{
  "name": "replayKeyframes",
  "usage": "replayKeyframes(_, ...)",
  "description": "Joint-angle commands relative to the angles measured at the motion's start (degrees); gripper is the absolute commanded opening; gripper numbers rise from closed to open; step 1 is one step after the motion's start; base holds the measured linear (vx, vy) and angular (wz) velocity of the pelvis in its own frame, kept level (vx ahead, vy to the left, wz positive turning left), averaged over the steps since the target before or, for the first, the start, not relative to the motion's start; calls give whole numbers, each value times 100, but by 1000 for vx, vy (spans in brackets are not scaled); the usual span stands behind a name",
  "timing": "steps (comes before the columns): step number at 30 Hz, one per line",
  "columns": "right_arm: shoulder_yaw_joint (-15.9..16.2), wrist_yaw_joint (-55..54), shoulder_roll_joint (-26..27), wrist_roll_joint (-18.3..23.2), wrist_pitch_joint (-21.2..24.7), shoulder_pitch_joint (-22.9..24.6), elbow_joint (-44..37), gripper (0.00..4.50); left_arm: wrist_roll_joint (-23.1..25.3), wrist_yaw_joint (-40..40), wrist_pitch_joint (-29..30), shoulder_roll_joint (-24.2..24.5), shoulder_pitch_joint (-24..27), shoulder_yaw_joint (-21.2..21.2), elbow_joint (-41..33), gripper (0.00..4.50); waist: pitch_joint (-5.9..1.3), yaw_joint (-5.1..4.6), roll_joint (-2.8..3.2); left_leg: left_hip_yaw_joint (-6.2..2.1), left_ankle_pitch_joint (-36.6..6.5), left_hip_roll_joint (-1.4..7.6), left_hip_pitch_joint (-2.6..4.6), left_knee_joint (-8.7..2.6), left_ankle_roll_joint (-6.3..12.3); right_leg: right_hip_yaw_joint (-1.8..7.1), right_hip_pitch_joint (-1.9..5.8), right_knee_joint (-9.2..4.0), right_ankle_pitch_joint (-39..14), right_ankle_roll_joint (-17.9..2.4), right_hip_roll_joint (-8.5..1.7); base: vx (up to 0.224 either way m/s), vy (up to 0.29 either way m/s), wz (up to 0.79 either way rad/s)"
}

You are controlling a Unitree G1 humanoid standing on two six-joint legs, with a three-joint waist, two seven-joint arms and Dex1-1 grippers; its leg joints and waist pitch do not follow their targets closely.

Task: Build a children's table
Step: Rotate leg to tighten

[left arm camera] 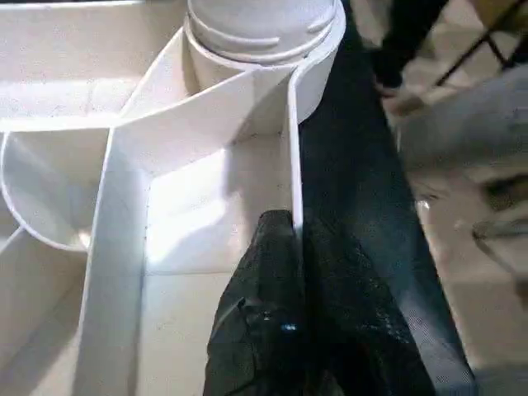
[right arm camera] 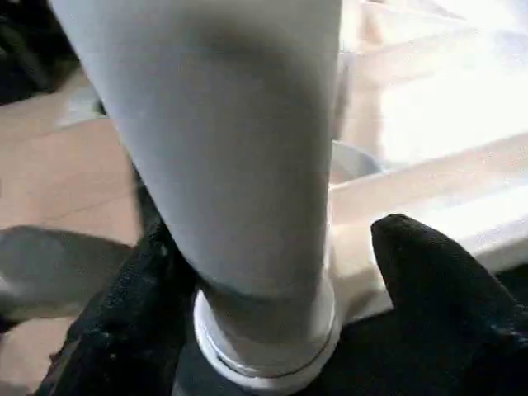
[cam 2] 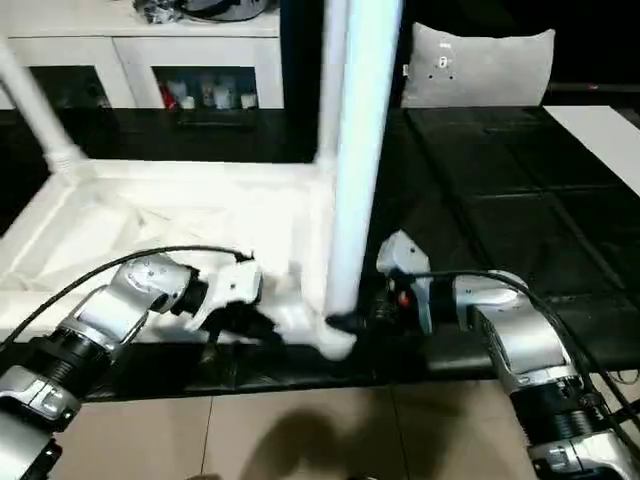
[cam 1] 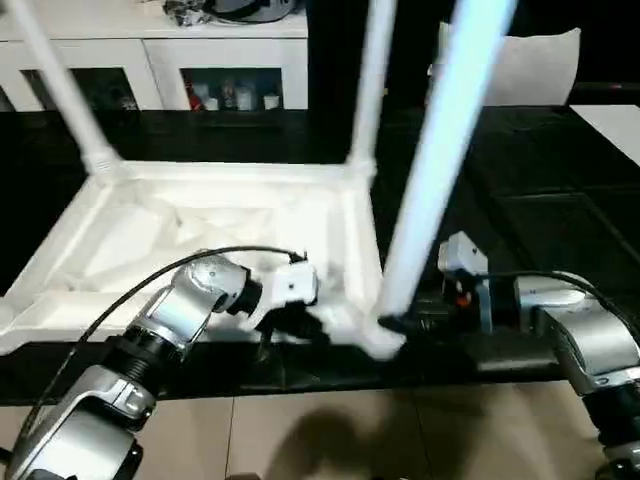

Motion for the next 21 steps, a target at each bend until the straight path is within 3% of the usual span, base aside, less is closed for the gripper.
replayKeyframes(1,50,233,-101,171,168,-15,-89,319,34,-404,-252,21,-194,-187,-42,0,-370,-16,-71,57,-442,119,-85,-379,550,351,448,-383,-1953,-599,-335,0,0,0)
replayKeyframes(13,195,675,-172,405,417,132,-269,205,-71,-536,-355,-13,-214,-156,26,0,-379,52,-88,66,-342,116,-83,-372,483,348,432,-394,-2066,-467,-332,0,0,0)
replayKeyframes(17,195,660,-154,481,502,167,-340,198,-91,-498,-271,-64,-152,-116,-6,0,-387,72,-78,64,-267,112,-89,-367,480,351,437,-381,-1999,-443,-329,0,0,0)
replayKeyframes(21,11,177,100,627,777,241,-539,196,-125,-174,253,-194,-44,-8,-166,0,-383,81,-88,68,-264,118,-89,-372,462,350,435,-383,-1982,-461,-328,0,0,0)
